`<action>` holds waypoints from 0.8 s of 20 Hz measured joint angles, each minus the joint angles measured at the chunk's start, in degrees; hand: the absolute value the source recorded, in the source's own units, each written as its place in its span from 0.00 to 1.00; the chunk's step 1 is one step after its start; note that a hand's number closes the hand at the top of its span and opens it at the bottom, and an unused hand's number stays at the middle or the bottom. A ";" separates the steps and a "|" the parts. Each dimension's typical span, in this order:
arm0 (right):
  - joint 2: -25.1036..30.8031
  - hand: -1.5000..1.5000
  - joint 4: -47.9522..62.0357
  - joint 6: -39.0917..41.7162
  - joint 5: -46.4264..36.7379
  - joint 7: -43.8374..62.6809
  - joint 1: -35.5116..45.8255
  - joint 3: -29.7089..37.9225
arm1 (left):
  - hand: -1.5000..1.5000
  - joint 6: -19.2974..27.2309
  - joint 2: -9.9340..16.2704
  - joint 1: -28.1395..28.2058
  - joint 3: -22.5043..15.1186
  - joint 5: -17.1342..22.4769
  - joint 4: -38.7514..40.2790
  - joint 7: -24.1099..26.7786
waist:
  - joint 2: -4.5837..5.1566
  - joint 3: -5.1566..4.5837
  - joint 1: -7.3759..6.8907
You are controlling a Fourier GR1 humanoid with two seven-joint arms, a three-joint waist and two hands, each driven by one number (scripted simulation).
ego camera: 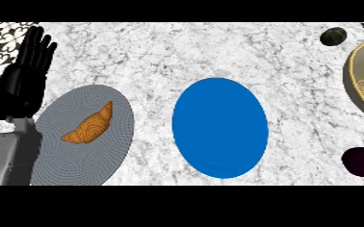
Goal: Pick the squash from the plate and place it in the bowl
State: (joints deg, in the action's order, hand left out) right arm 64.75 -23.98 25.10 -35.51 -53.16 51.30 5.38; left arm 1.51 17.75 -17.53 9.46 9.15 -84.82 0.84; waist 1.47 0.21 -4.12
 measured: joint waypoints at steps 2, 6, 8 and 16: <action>-1.72 1.00 0.09 -0.11 -0.27 0.13 0.33 -1.76 | 0.50 0.17 0.11 -0.57 0.09 -0.04 0.14 -0.36 | -0.02 -0.01 -0.04; -4.67 1.00 0.73 -1.13 -0.70 -0.11 0.55 -4.55 | 0.50 0.30 0.17 -0.55 0.12 -0.16 0.22 -0.90 | -0.21 0.00 0.38; -6.45 1.00 1.58 -2.74 -1.46 -0.02 1.09 -5.68 | 0.50 -0.18 0.69 -0.61 0.59 0.10 0.44 -0.72 | -0.22 -0.01 0.43; -13.43 0.00 9.63 -6.39 -3.20 2.41 2.19 -7.28 | 0.50 0.28 -0.24 -0.16 0.22 -0.33 0.08 -0.41 | -0.13 0.01 0.45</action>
State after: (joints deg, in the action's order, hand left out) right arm 51.32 -14.36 18.71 -38.71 -50.75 53.49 -1.90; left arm 1.79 17.51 -17.69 9.68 8.82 -84.74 0.43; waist 1.35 0.22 -3.68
